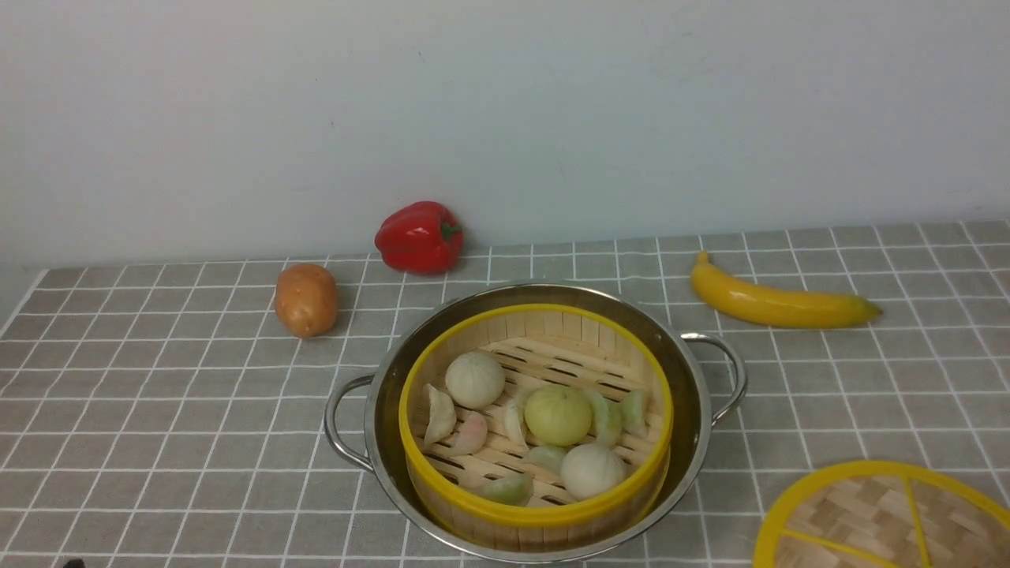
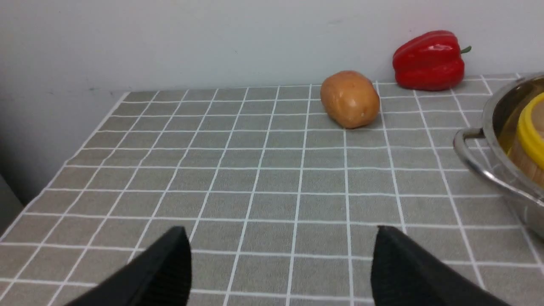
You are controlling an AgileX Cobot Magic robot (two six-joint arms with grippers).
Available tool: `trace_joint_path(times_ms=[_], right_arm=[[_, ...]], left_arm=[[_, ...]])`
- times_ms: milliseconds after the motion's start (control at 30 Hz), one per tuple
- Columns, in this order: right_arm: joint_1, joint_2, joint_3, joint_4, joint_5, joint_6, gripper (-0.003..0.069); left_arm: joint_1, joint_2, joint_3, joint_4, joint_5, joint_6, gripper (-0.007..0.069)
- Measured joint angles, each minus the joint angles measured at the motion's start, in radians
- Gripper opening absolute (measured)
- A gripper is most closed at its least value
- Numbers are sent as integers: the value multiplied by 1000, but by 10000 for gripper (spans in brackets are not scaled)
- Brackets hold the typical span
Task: Place the steamer in the pot on the grey tablecloth, and put the lid on the steamer.
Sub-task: 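Move the gripper down to the bamboo steamer lid and grasp its center knob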
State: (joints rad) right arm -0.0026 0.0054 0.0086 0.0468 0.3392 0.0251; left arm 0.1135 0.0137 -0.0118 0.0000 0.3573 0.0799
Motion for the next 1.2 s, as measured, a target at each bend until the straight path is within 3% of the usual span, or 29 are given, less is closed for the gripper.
trace_joint_path(times_ms=[1200], right_arm=[[0, 0, 0, 0, -2, 0, 243]], left_arm=[[0, -12, 19, 25, -11, 2, 526]])
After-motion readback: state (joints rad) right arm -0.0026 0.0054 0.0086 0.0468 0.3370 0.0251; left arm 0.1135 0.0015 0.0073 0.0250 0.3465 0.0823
